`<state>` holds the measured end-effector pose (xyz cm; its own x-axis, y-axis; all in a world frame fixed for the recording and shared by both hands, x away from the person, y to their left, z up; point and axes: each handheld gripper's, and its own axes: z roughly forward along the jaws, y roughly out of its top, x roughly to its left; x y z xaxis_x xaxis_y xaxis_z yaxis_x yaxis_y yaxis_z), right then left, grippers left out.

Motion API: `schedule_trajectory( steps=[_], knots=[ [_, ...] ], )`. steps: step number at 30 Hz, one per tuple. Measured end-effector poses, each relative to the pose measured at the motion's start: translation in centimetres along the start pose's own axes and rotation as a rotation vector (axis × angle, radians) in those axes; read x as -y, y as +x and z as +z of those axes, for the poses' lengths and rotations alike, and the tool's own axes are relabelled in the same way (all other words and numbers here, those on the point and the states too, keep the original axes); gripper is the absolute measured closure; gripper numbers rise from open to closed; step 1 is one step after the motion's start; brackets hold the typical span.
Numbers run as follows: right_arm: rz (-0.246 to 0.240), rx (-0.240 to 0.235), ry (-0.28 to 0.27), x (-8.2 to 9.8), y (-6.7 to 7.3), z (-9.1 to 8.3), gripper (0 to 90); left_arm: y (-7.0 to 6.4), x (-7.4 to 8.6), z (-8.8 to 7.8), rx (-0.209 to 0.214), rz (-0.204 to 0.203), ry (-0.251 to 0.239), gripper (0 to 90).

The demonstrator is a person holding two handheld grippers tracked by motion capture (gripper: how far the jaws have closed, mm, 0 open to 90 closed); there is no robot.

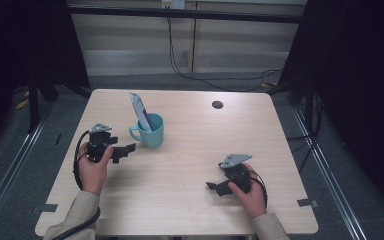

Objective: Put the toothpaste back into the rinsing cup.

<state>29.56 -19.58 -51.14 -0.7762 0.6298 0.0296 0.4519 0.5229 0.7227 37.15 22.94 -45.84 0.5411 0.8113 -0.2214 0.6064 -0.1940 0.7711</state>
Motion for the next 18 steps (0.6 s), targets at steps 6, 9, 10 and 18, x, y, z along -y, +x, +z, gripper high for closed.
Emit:
schedule_trajectory(
  steps=[6, 9, 10, 18],
  knots=[
    [-0.001, 0.000, 0.000, 0.0, 0.0, 0.0, 12.2, -0.6, 1.8, 0.8, -0.003, 0.013, 0.030, 15.4],
    [0.000, 0.000, 0.000, 0.0, 0.0, 0.0, 12.2, -0.7, 2.5, 1.0, -0.001, 0.026, 0.047, 15.4],
    [-0.001, 0.000, 0.000, 0.0, 0.0, 0.0, 12.2, -0.7, 2.7, 1.1, -0.006, 0.038, 0.054, 15.4],
    [-0.001, 0.000, 0.000, 0.0, 0.0, 0.0, 12.2, -1.1, 3.8, 1.4, -0.014, 0.058, 0.084, 15.3]
  ],
)
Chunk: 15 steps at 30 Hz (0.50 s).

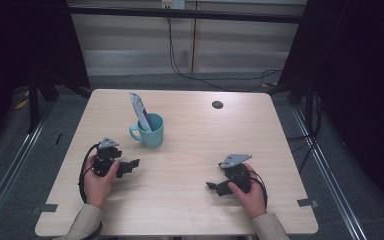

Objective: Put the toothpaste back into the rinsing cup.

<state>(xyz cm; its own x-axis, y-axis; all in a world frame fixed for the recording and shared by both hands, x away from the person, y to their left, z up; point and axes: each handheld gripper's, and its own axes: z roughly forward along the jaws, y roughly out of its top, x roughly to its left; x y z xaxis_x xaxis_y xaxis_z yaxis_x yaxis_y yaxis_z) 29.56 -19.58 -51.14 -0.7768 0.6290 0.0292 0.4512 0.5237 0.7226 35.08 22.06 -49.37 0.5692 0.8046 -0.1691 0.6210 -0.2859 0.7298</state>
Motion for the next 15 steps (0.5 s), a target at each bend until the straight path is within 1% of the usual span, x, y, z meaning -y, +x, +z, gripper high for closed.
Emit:
schedule_trajectory(
  steps=[5, 8, 9, 11, 12, 15],
  knots=[
    [0.000, 0.001, -0.001, 0.0, 0.0, 0.0, 12.2, -0.4, 0.5, 0.2, -0.023, 0.034, 0.020, 15.4],
    [0.000, 0.001, -0.001, 0.0, 0.0, 0.0, 12.2, -0.6, 0.7, 0.4, -0.024, 0.038, 0.028, 15.3],
    [0.000, 0.001, -0.001, 0.0, 0.0, 0.0, 12.2, -0.6, 0.7, 0.4, -0.035, 0.047, 0.034, 15.2],
    [-0.001, 0.000, 0.000, 0.0, 0.0, 0.0, 12.2, -0.6, 0.8, 0.4, -0.034, 0.061, 0.045, 15.3],
    [0.000, 0.001, -0.001, 0.0, 0.0, 0.0, 12.2, -0.7, 0.9, 0.5, -0.040, 0.068, 0.046, 15.2],
    [-0.001, 0.000, 0.000, 0.0, 0.0, 0.0, 12.2, -0.8, 1.1, 0.6, -0.033, 0.073, 0.054, 15.4]
  ],
)
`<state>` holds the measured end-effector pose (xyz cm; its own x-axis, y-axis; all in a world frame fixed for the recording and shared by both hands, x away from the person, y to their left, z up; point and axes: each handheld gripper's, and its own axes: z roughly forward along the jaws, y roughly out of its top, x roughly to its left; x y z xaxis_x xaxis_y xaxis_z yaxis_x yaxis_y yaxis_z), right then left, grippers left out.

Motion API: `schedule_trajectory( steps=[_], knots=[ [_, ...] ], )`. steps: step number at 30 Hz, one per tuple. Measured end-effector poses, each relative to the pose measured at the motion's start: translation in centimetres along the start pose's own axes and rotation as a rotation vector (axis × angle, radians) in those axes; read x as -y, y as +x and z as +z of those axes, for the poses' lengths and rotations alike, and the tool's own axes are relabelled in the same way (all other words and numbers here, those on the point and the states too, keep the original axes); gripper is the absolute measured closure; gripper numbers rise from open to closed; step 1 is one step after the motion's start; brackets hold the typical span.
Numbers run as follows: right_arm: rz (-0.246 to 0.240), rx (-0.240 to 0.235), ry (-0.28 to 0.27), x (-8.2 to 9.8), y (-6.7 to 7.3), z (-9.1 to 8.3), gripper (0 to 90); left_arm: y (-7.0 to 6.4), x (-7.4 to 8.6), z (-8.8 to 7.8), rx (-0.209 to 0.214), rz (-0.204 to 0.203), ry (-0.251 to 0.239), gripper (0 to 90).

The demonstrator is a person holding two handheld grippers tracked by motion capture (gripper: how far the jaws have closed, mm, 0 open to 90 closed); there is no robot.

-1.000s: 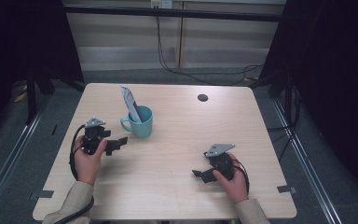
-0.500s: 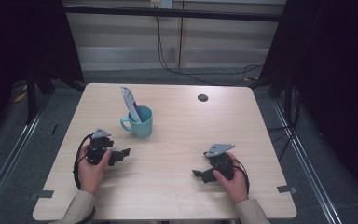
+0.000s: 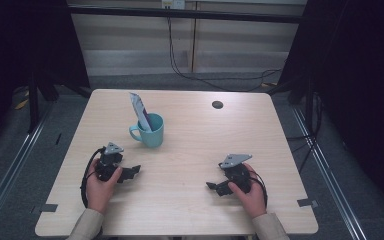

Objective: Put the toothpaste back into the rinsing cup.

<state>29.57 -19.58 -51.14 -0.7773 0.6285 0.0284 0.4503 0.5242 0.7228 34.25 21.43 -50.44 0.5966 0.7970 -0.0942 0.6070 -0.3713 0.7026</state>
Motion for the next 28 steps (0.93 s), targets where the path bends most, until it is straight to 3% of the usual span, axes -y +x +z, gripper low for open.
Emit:
schedule_trajectory(
  steps=[11, 17, 28],
  knots=[
    [0.000, 0.000, 0.000, 0.00, 0.00, 0.00, 12.2, -0.81, 0.58, 0.30, -0.024, 0.074, -0.022, 11.8],
    [0.001, 0.001, -0.001, 0.00, 0.00, 0.00, 12.2, -0.83, 0.48, 0.38, -0.006, 0.115, 0.007, 6.7],
    [0.001, 0.001, 0.000, 0.00, 0.00, 0.00, 12.2, -0.90, 0.43, 0.55, -0.007, 0.116, 0.014, 1.6]
  ],
)
